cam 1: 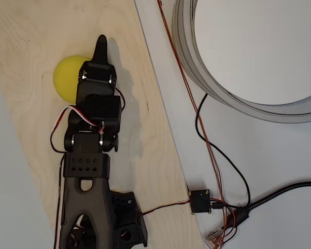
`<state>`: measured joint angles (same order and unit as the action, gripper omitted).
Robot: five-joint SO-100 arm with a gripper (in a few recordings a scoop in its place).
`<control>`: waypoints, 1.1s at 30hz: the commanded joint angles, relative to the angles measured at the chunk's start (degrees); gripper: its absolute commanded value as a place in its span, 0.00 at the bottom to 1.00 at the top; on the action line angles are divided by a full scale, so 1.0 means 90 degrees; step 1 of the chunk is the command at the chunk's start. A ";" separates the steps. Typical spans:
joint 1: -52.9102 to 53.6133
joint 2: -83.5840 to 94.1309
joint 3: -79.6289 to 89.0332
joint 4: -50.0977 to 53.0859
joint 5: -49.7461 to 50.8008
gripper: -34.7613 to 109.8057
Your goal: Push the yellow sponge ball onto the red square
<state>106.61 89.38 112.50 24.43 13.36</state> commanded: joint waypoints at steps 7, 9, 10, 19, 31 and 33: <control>-0.0693 0.1543 -0.0049 0.0107 -0.0176 0.37; -0.0947 0.1758 -0.0078 -0.0264 -0.0674 0.37; -0.1045 0.1885 -0.0049 -0.0518 -0.0830 0.37; -0.1309 0.2197 -0.0029 -0.2041 -0.0996 0.38; -0.1465 0.2227 -0.0107 -0.2568 -0.1396 0.53; -0.1465 0.2207 -0.0117 -0.2578 -0.1455 0.52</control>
<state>93.69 107.14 112.94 1.93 0.26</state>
